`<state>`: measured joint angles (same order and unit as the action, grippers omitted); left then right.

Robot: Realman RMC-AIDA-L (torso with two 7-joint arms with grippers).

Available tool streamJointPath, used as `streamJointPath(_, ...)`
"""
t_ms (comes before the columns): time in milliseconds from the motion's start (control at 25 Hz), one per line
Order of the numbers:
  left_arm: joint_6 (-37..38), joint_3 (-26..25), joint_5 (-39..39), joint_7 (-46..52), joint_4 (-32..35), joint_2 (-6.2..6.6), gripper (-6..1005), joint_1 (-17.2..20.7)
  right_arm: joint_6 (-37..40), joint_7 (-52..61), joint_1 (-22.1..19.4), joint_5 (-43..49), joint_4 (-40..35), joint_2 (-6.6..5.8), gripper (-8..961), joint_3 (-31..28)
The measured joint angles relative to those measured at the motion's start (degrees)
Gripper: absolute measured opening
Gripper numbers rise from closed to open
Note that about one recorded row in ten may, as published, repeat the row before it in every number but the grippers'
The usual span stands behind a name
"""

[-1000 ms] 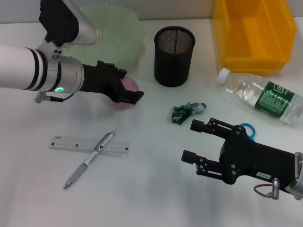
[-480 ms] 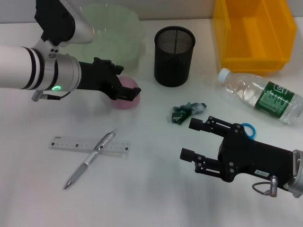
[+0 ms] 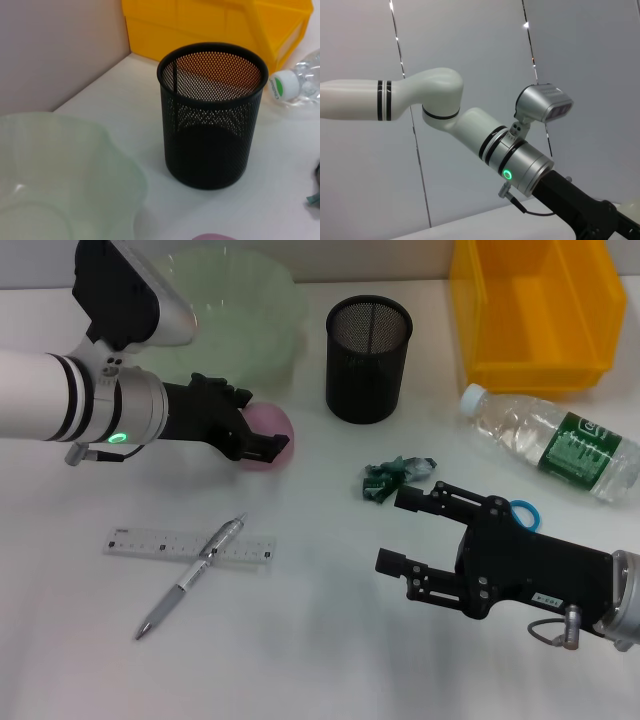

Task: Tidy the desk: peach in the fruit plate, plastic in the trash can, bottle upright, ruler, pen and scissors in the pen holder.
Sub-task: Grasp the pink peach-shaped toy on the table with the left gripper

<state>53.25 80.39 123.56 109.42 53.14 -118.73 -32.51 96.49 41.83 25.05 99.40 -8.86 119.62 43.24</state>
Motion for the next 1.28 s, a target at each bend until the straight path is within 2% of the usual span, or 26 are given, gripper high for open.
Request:
streamJointPath(1120, -2.6, 1.5, -0.4, 0.0, -1.0, -0.27, 807, 0.1, -0.6, 0.0, 0.0, 0.0, 0.0, 0.00, 735, 0.0)
streamJointPath(1280, -2.6, 1.5, -0.5, 0.0, -1.0, -0.27, 647, 0.3, -0.6, 0.0, 0.0, 0.0, 0.0, 0.00, 736, 0.0)
